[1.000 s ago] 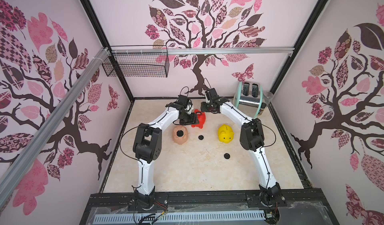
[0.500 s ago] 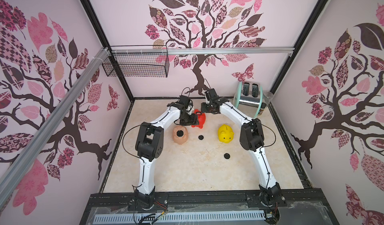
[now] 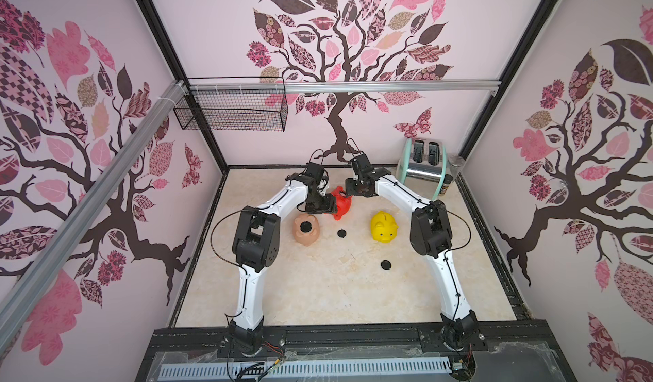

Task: Close piggy banks
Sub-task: Adjust the piggy bank at the center of the board.

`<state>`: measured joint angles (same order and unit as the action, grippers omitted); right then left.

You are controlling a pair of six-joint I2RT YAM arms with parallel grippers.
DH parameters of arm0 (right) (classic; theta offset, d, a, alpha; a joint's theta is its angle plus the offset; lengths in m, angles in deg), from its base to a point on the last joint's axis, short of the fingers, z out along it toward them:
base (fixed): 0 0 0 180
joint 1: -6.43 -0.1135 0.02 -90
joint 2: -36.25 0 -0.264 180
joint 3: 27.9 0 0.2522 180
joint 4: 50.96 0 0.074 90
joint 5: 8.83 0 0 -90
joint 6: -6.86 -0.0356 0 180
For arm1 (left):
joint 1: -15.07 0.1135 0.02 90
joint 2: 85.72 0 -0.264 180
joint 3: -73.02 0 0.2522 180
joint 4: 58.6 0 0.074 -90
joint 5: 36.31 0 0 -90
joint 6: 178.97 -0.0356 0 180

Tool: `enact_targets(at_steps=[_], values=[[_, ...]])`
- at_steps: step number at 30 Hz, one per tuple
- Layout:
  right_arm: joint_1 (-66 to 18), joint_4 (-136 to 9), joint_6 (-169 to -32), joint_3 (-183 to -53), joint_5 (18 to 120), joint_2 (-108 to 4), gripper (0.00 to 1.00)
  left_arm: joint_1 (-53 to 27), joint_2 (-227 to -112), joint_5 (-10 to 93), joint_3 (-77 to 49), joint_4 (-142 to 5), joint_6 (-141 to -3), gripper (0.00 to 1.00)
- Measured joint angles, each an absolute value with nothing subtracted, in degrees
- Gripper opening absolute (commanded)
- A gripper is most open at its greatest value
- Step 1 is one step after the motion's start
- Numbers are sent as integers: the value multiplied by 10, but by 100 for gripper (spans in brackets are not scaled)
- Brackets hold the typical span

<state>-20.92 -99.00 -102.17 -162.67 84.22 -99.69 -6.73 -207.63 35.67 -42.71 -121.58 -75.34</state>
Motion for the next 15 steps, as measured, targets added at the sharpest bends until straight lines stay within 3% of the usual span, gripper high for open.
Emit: enact_targets(at_steps=[15], values=[[-209, -986, -1022, -1578, 844, -944, 62, -48, -2090, 372, -458, -1226, -750, 68]])
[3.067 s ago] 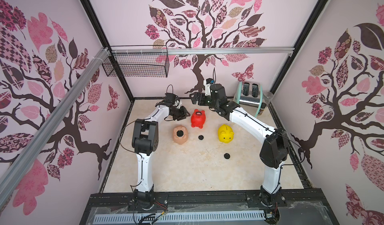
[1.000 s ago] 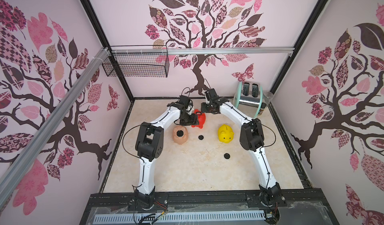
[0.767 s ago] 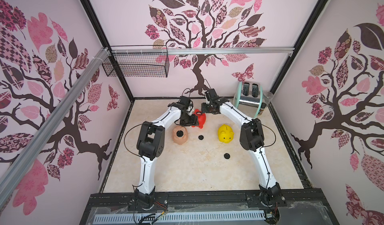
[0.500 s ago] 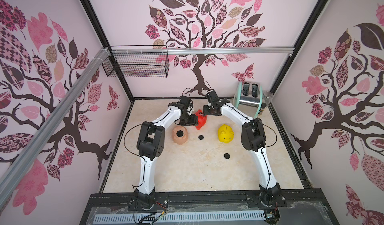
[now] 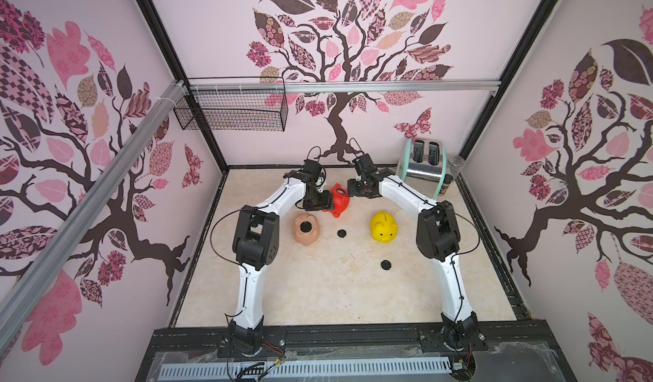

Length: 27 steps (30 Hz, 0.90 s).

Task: Close piggy banks
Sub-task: Adjust the piggy bank at the center of the board.

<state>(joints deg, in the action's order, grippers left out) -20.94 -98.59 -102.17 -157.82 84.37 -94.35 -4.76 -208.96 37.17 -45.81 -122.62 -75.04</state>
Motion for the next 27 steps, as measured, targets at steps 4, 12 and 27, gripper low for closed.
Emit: enact_targets(at_steps=[4, 12, 27], values=[[-210, -982, -1021, -1578, 843, -936, 63, -35, -2092, 372, -460, -1230, -748, 68], [-210, -977, -1023, -1604, 828, -937, 65, -32, -2090, 369, -459, -1235, -748, 68], [-210, -980, -1039, -1768, 814, -1064, 64, -50, -2075, 367, -450, -1230, -756, 72]])
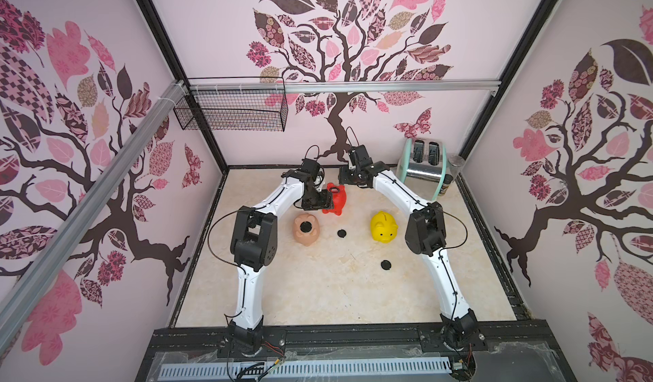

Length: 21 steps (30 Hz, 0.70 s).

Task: Close piggy banks
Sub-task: Adjust the piggy bank at the center of the board.

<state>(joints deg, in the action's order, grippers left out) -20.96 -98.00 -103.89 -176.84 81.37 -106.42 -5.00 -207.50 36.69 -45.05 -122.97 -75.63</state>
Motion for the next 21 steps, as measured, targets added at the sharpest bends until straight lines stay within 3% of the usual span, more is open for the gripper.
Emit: enact_targets(at_steps=[12, 21], values=[[-210, -987, -1041, -1773, 813, -1098, 64, -51, -2091, 372, -469, -1227, -758, 71], [-207, -976, -1040, -1694, 814, -1044, 64, -51, -2099, 379, -480, -1236, -756, 69]])
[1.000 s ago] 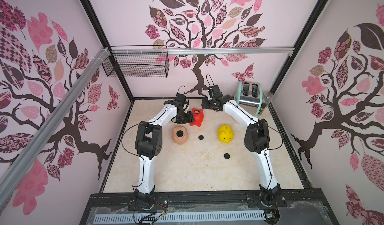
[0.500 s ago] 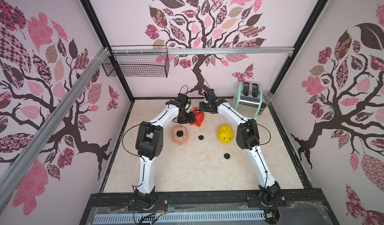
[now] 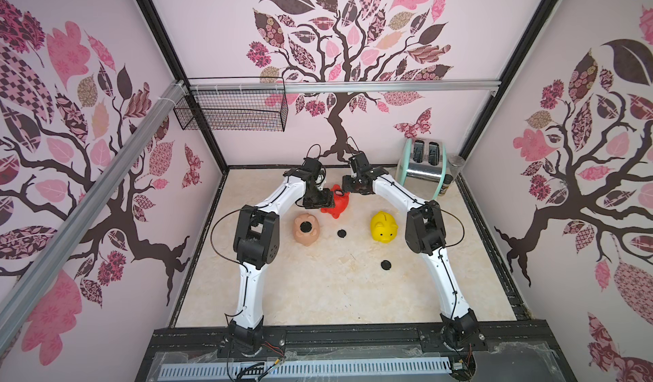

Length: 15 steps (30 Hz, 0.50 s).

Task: Close piggy banks
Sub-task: Adjust the piggy bank at the center of the board.

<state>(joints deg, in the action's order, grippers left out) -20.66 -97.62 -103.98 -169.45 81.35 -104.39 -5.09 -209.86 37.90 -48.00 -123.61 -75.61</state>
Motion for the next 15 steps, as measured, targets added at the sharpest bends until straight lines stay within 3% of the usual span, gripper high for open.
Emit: enact_targets(at_steps=[15], values=[[-207, -967, -1029, -1561, 811, -946, 65, -17, -2120, 387, -498, -1243, -751, 68]])
